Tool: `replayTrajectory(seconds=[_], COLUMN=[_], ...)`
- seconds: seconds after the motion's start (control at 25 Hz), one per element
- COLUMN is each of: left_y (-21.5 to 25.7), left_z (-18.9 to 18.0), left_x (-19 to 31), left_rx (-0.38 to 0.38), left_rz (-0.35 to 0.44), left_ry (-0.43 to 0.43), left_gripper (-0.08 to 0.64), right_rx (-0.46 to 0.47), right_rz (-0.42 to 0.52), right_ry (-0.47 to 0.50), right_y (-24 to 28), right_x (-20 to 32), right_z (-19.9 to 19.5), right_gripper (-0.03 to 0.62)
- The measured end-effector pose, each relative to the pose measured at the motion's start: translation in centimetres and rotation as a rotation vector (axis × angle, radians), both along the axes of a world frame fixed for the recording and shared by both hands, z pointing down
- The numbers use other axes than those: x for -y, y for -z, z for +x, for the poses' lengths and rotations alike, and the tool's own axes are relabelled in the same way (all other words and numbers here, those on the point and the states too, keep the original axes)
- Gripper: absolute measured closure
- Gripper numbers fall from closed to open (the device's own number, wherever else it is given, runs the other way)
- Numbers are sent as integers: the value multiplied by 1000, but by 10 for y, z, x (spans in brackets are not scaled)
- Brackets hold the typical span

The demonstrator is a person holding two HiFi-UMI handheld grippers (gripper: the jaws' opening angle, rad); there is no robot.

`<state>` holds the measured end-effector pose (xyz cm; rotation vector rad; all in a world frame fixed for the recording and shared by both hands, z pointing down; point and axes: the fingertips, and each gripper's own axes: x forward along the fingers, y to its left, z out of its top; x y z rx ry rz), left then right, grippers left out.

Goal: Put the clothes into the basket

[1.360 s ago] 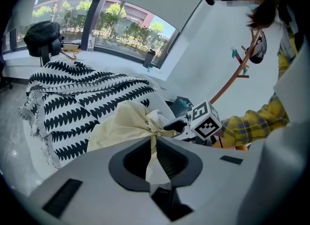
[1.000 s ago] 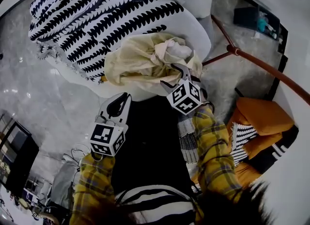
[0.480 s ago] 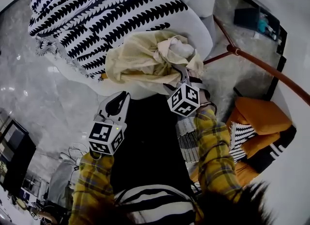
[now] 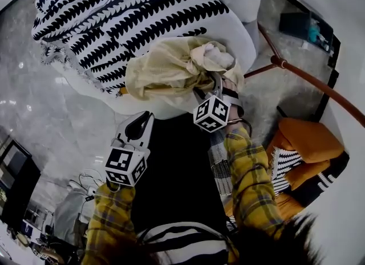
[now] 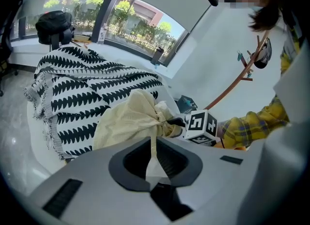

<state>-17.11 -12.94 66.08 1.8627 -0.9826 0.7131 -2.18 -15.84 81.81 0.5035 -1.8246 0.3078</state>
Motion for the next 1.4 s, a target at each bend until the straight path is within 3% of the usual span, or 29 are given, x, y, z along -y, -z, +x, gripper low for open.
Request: replayTrajectory(seconds=[0.28, 0.4, 0.52, 0.72, 0.88, 1.4], left_y=[-13, -10, -2, -16, -1, 66], left_z=[-17, -12, -13, -17, -16, -9], left_x=[-5, 0, -2, -2, 0, 0], left_rx=[-18, -1, 64, 4, 4, -21], left_rz=[0, -5, -17, 29, 32, 124], left_ry=[5, 10, 20, -2, -19, -154], left_gripper=[514, 514, 514, 514, 514, 514], right_rx=[-32, -15, 42, -9, 12, 110], right_rz=[15, 0, -7, 37, 6, 100], right_ry=[-72, -76, -91, -165, -241, -503], right_y=[-26, -28, -31, -35, -21, 97], right_x=[13, 14, 12, 13, 8, -32], right_z=[-13, -10, -18, -15, -14, -4], right_gripper=[261, 305, 346, 444, 513, 526])
